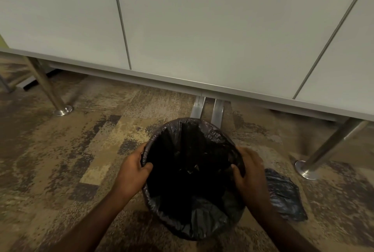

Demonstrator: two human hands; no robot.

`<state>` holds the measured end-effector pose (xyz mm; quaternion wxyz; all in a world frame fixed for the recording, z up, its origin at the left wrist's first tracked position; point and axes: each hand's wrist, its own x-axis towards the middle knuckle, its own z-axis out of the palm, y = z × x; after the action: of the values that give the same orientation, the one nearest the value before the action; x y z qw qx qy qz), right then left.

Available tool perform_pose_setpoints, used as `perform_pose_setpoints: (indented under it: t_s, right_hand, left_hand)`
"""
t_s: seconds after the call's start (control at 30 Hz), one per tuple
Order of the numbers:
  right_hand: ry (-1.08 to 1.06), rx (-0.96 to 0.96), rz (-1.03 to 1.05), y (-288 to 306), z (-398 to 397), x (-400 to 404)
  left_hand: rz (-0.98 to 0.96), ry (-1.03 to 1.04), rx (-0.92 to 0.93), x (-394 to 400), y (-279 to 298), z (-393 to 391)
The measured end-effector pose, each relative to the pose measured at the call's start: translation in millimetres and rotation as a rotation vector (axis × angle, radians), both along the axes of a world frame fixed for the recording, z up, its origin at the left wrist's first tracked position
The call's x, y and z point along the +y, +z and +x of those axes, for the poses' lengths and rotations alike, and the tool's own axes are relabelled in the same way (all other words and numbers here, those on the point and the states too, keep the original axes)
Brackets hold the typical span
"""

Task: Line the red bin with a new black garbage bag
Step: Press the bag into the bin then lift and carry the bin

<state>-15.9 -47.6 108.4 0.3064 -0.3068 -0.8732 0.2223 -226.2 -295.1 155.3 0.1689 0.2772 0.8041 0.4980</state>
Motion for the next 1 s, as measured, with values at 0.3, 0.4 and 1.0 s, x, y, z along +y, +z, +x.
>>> perform_pose_setpoints:
  t_s: [0.3,0.4,1.0]
  right_hand:
    - [-0.088,0.219,-0.814,-3.8,-16.1,8.1]
    - [-0.039,0.207,-0.926,9.8,-29.6,15.8]
    - [-0.111,0.075,-1.214,282.1,-74.6,13.6]
  left_hand:
    - [0.024,0.106,-0.078,-10.8,-4.8,-22.8]
    - [0.036,0.139,-0.133,-12.3,-1.3,-31.0]
    - [0.094,0.241,-0.302,-50.7,256.8,-30.4]
